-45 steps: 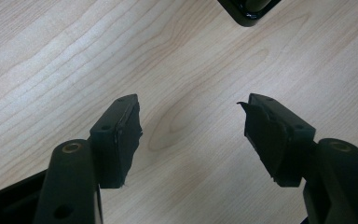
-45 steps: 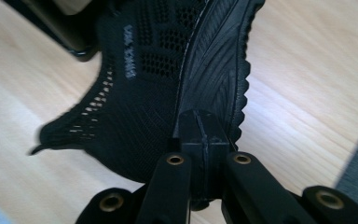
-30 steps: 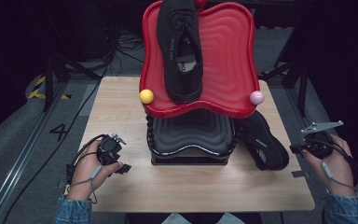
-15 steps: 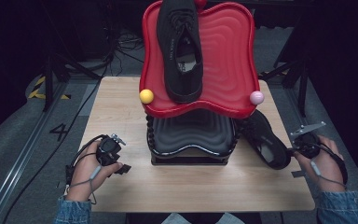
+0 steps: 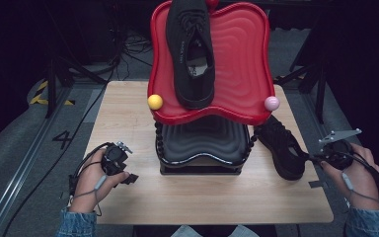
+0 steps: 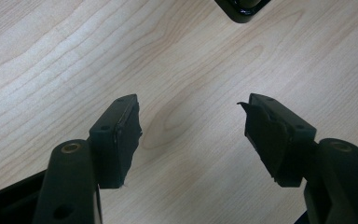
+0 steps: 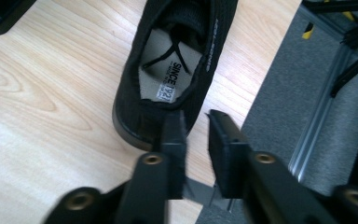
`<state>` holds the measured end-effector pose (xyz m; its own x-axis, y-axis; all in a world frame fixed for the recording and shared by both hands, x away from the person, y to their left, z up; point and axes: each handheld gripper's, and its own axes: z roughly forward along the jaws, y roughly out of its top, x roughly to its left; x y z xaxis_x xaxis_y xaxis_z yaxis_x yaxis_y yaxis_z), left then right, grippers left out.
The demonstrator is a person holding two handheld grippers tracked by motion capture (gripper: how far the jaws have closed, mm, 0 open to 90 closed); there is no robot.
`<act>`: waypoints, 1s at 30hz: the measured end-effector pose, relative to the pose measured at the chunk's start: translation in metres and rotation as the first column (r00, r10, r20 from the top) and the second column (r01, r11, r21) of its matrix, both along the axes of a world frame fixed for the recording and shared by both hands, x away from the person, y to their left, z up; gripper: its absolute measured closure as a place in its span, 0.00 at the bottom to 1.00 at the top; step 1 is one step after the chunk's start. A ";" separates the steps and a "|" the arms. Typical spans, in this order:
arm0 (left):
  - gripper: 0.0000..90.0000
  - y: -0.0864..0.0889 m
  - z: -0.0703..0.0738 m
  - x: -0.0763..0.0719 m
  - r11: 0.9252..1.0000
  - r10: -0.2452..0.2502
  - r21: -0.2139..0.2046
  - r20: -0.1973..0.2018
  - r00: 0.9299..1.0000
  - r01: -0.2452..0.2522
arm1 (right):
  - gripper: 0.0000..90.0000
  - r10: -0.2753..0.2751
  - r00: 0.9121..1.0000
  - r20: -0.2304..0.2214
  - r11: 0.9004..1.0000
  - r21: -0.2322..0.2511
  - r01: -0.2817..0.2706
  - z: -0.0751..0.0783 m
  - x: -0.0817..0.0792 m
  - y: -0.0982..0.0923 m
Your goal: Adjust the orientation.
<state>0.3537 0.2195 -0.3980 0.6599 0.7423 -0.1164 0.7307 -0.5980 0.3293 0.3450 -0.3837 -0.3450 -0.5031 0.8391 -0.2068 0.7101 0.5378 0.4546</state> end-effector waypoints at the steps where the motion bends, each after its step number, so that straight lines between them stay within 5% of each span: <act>1: 0.40 0.000 -0.001 0.000 1.000 0.000 -0.003 -0.003 1.000 0.000 | 0.81 0.004 1.000 0.001 1.000 0.004 -0.004 0.002 -0.001 0.001; 7: 0.40 -0.001 -0.001 0.000 1.000 -0.003 -0.004 -0.006 1.000 0.003 | 0.70 0.110 0.993 0.039 0.993 0.029 -0.112 0.014 -0.011 0.021; 11: 0.40 0.001 0.000 0.000 1.000 -0.010 -0.010 0.015 1.000 0.010 | 0.70 0.188 0.980 0.069 0.977 0.092 -0.194 0.006 -0.003 0.032; 20: 0.40 -0.001 -0.004 0.000 1.000 -0.012 -0.011 -0.017 1.000 0.011 | 0.78 0.194 0.981 -0.017 0.979 0.058 -0.193 -0.031 0.024 0.030; 24: 0.40 0.000 -0.006 0.000 1.000 -0.010 -0.013 -0.017 1.000 0.010 | 0.96 0.209 0.978 -0.008 0.978 0.032 -0.208 -0.031 0.025 0.032; 30: 0.40 0.000 -0.006 0.001 1.000 -0.012 -0.014 -0.020 1.000 0.011 | 0.97 0.254 0.965 -0.073 0.967 0.051 -0.250 -0.026 0.016 0.037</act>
